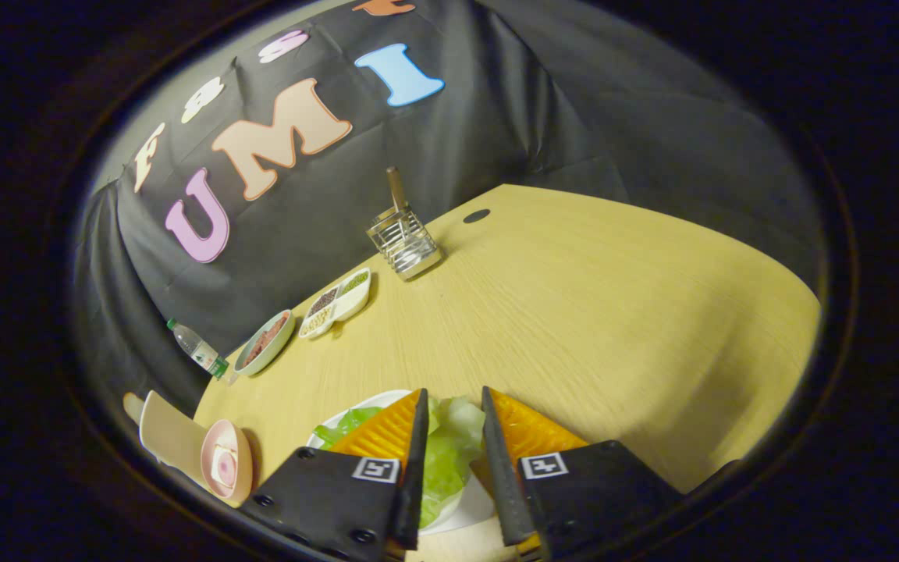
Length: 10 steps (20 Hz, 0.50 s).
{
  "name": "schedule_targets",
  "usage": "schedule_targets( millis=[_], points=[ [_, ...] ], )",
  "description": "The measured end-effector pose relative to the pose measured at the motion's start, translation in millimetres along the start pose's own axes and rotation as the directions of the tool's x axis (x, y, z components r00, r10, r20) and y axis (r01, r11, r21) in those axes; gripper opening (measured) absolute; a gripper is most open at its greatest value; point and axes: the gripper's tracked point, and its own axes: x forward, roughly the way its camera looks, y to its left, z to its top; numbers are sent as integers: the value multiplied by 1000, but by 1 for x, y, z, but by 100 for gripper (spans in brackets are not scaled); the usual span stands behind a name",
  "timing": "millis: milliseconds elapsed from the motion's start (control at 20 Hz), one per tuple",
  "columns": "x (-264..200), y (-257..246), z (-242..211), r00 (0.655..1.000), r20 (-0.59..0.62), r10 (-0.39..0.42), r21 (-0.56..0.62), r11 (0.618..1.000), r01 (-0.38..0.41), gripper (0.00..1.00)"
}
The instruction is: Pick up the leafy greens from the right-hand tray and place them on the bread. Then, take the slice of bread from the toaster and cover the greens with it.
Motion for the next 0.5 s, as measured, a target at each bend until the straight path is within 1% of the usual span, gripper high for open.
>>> schedule_targets(
  millis=[150,200,250,350,400,450,500],
  points=[
    [-1,-1,0,1000,-6,3,7,1000,-3,29],
    [0,7,4,999,-4,49,20,999,-49,24],
    [-5,7,3,999,-3,39,20,999,-39,19],
    [-5,11,5,999,6,43,20,999,-43,10],
    [-12,15,9,998,18,54,7,999,-54,7],
    [-9,16,10,999,23,43,-3,999,-43,3],
    [-10,20,13,998,27,48,-7,999,-48,3]
  ],
)
